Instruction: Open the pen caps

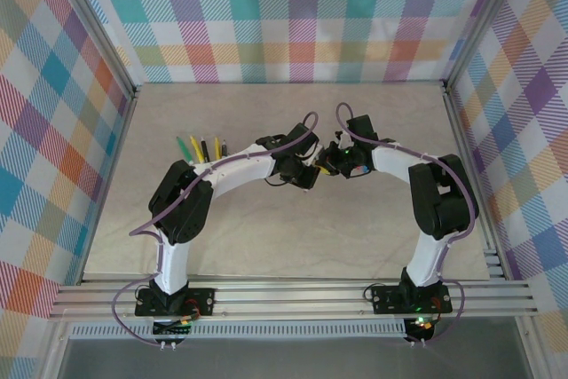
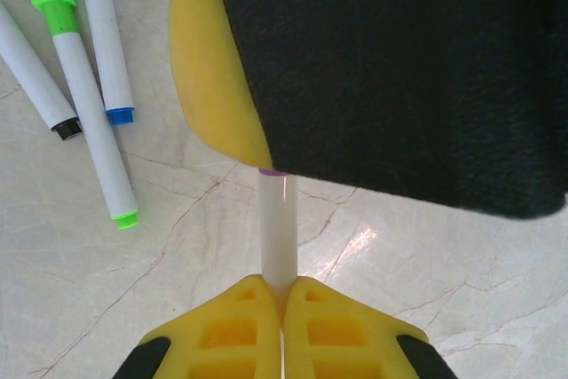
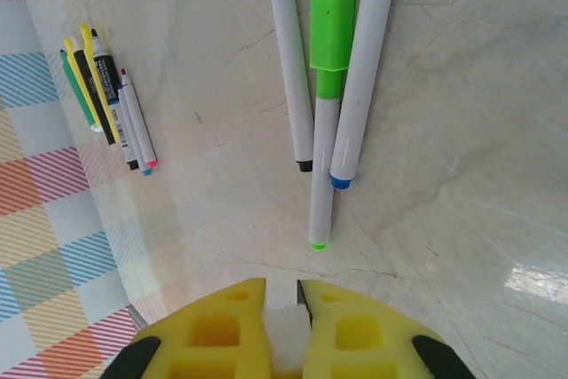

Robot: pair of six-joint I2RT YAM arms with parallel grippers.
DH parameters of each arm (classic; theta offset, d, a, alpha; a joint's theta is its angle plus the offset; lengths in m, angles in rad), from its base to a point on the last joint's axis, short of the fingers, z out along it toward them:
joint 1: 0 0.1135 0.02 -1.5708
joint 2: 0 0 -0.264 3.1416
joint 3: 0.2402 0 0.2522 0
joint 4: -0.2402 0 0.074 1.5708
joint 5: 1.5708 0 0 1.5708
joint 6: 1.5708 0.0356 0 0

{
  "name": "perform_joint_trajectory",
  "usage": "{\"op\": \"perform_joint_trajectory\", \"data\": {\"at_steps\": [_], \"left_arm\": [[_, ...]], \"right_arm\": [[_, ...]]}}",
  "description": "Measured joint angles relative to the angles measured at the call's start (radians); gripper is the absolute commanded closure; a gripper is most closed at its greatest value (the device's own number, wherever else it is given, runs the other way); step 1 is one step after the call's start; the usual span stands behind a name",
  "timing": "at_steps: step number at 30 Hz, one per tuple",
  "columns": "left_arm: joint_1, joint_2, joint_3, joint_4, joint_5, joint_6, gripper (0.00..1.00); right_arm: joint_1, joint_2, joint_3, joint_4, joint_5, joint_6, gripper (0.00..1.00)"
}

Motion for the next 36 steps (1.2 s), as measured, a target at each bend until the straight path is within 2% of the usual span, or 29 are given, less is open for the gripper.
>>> {"op": "perform_joint_trajectory", "data": {"at_steps": [11, 17, 18, 20, 23, 36], "left_arm": [[0.002, -0.143, -0.190, 0.121, 0.064, -0.007, 1.00], [0.002, -0.239, -0.270, 0.187, 0.046, -0.029, 1.00], [0.002, -0.244, -0.270, 0.187, 0.040, -0.031, 0.96], [0.002, -0.245, -0.270, 0.187, 0.031, -0.035, 0.88], [0.001, -0.240, -0.265, 0.186, 0.026, -0.043, 0.84], [-0.003, -0.145, -0.185, 0.115, 0.018, -0.050, 0.83]], "right_arm": [[0.018, -0.009, 0.042, -0.118, -0.026, -0.026, 1.00], [0.018, -0.009, 0.094, -0.173, -0.085, -0.025, 1.00], [0.018, -0.009, 0.097, -0.172, -0.090, -0.022, 1.00], [0.018, -0.009, 0.099, -0.167, -0.096, -0.019, 1.00], [0.018, -0.009, 0.099, -0.163, -0.100, -0.011, 1.00], [0.006, -0.011, 0.084, -0.082, -0.089, 0.008, 1.00]]}}
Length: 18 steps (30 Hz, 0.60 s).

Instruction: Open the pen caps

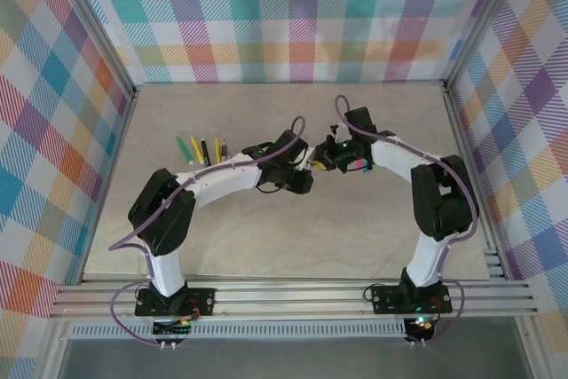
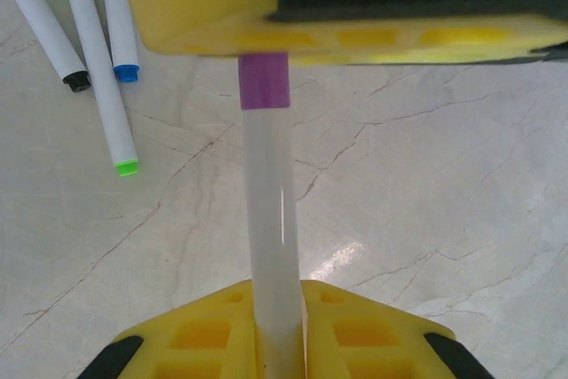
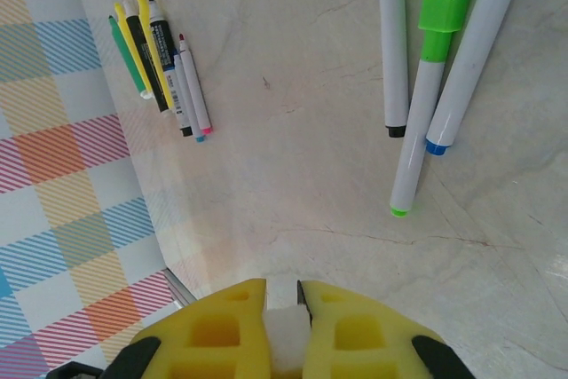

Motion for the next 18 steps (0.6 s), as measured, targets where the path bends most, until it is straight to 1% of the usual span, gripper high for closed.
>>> {"op": "perform_joint_trajectory", "data": {"at_steps": [13, 18], "left_arm": [[-0.004, 0.024, 0.055, -0.083, -0.038, -0.011, 0.83], [-0.006, 0.034, 0.069, -0.106, -0.055, -0.027, 0.87]], "right_arm": [[0.039, -0.019, -0.012, 0.035, -0.002, 0.000, 1.00], [0.052, -0.022, -0.026, 0.045, -0.001, 0.000, 1.00]]}}
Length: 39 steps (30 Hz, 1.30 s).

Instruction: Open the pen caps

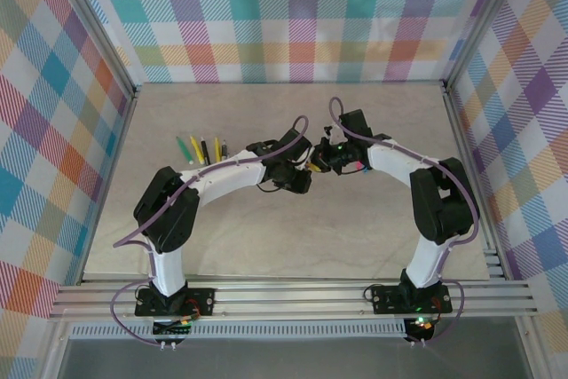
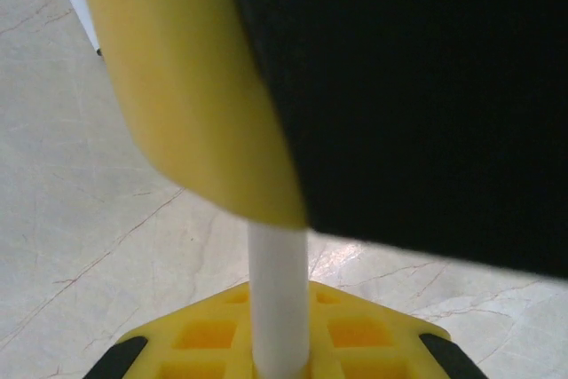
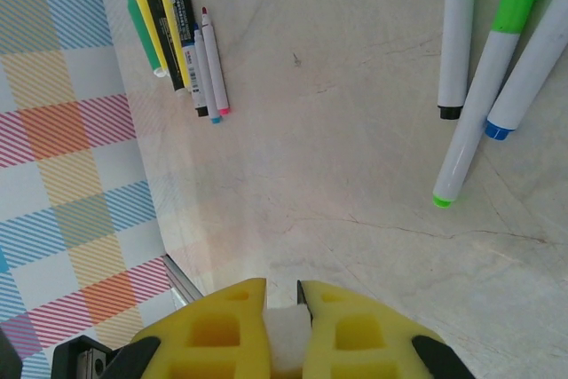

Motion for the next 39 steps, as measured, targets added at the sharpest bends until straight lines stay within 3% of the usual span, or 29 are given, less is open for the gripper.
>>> {"op": "perform_joint_trajectory", "data": {"at_steps": [1, 3, 8, 12, 18, 23, 27, 31, 39], "left_arm": [[-0.001, 0.002, 0.005, -0.007, -0.003, -0.004, 0.88], [-0.003, 0.003, 0.009, -0.010, -0.009, -0.010, 1.00], [-0.005, -0.006, -0.022, 0.027, 0.004, -0.025, 1.00], [-0.037, -0.132, -0.208, 0.259, -0.017, -0.080, 1.00], [-0.187, -0.483, -0.517, 0.102, 0.048, -0.158, 1.00], [-0.120, -0.592, -0.527, 0.002, -0.023, -0.159, 1.00], [0.001, -0.565, -0.488, -0.041, -0.084, -0.138, 1.00], [0.117, -0.438, -0.397, -0.058, -0.134, -0.106, 1.00], [0.195, -0.151, -0.187, -0.059, -0.204, -0.061, 1.00]], "right_arm": [[0.001, -0.001, -0.001, 0.001, 0.001, 0.000, 1.00], [0.001, -0.002, -0.001, 0.002, 0.002, 0.000, 1.00], [-0.015, -0.003, 0.007, -0.019, 0.013, -0.002, 1.00], [-0.067, 0.058, 0.123, -0.203, -0.082, -0.002, 1.00], [-0.312, 0.239, 0.447, -0.131, 0.000, 0.030, 1.00], [-0.333, 0.239, 0.442, -0.138, 0.046, 0.021, 1.00], [-0.283, 0.230, 0.398, -0.206, 0.129, -0.043, 1.00], [-0.237, 0.193, 0.341, -0.294, 0.248, -0.132, 1.00], [-0.208, 0.132, 0.274, -0.374, 0.438, -0.250, 1.00]]}}
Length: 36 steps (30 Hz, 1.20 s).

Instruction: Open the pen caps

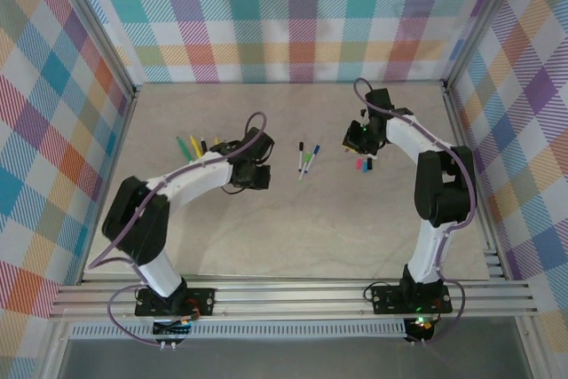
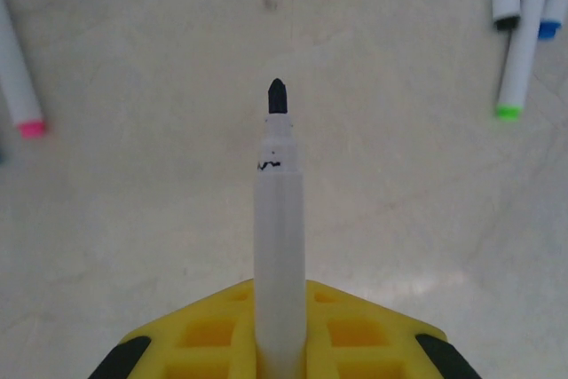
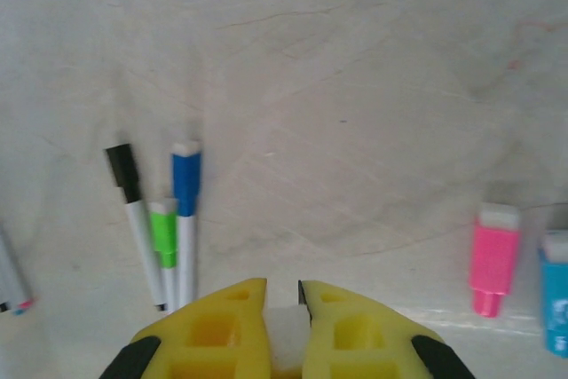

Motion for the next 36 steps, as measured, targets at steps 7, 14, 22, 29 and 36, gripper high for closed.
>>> {"op": "perform_joint_trajectory", "data": {"at_steps": [7, 14, 22, 29, 36], "left_arm": [[0.060, 0.180, 0.153, -0.040, -0.065, 0.019, 1.00], [0.087, 0.294, 0.224, -0.086, -0.112, 0.040, 0.89], [0.091, 0.319, 0.243, -0.108, -0.132, 0.040, 0.75], [0.091, 0.318, 0.269, -0.132, -0.160, 0.040, 0.74], [0.091, 0.275, 0.275, -0.134, -0.169, 0.040, 0.74]], "right_arm": [[0.016, 0.002, -0.010, -0.041, 0.099, -0.057, 1.00], [0.049, 0.046, 0.012, -0.087, 0.192, -0.085, 1.00], [0.073, 0.089, 0.030, -0.120, 0.256, -0.097, 0.91], [0.090, 0.107, 0.045, -0.157, 0.321, -0.100, 0.80], [0.106, 0.113, 0.053, -0.179, 0.364, -0.103, 0.72]]}}
